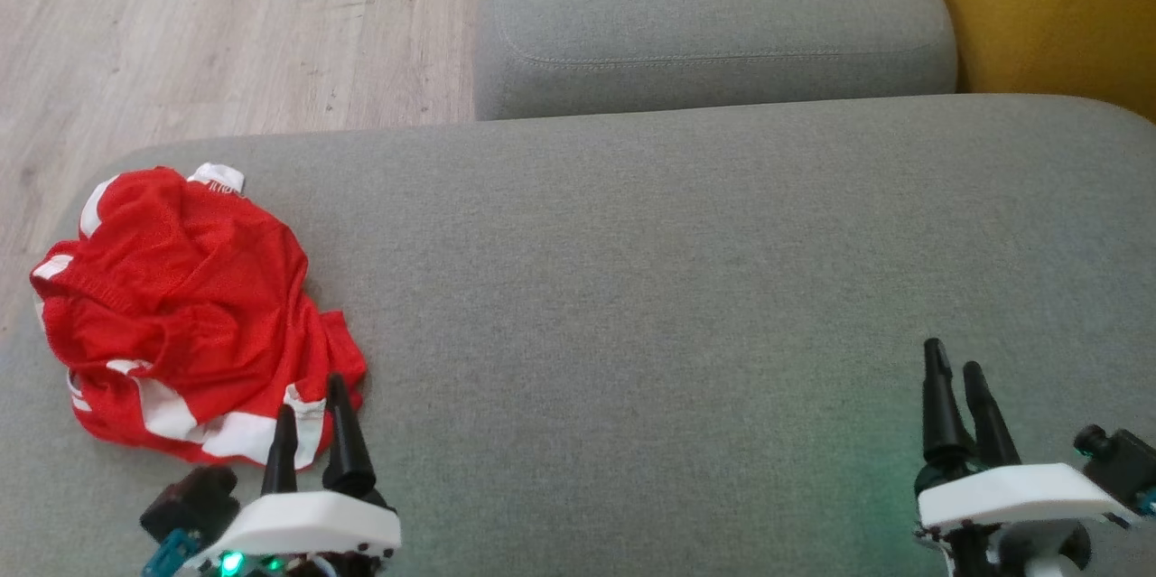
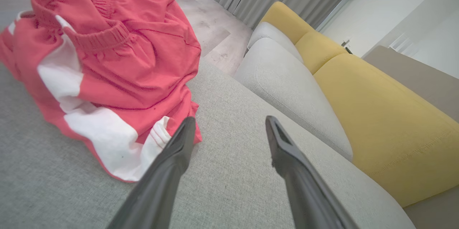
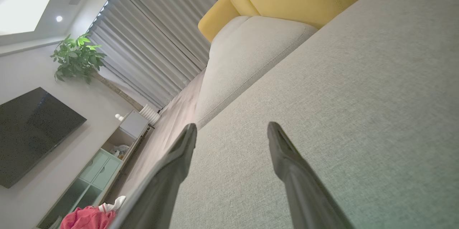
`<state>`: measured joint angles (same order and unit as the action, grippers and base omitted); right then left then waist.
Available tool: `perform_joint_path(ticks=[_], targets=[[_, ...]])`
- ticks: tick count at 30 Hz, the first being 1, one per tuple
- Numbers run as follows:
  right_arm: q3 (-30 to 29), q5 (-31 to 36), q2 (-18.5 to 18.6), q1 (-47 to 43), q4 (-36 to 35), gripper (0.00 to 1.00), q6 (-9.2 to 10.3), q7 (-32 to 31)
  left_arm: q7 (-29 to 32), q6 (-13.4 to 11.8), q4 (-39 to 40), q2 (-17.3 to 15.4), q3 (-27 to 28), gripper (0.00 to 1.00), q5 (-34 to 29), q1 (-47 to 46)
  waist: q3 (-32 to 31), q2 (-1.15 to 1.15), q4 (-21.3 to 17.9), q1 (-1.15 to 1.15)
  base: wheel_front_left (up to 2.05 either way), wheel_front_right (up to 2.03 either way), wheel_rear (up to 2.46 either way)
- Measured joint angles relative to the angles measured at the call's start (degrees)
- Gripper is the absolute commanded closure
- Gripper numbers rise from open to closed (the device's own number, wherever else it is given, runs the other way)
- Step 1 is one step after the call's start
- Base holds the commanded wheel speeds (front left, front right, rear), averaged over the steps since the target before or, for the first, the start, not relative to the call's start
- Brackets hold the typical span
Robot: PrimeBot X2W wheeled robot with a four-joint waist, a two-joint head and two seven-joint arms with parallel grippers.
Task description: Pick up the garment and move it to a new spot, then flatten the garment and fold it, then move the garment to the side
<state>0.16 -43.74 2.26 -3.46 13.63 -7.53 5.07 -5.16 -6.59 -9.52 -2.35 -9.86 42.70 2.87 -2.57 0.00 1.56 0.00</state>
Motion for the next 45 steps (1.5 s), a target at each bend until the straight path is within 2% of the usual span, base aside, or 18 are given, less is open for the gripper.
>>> perform_joint_path(ticks=[18, 45], targets=[[4.34, 16.12, 0.02, -0.83, -1.18, 0.00, 0.00, 3.02, -3.02, -2.07, 3.00, -0.10, -3.23, 0.00, -12.93, 1.19, -0.48, 0.00, 0.46, 0.01, 0.00, 0.00, 0.00], [6.25, 36.13, 0.04, -3.15, -1.59, 0.00, 0.00, 7.15, -7.11, -5.92, 6.06, -0.42, -7.61, 0.00, -31.81, 3.04, -2.16, 0.00, 0.53, 0.01, 0.00, 0.00, 0.00]])
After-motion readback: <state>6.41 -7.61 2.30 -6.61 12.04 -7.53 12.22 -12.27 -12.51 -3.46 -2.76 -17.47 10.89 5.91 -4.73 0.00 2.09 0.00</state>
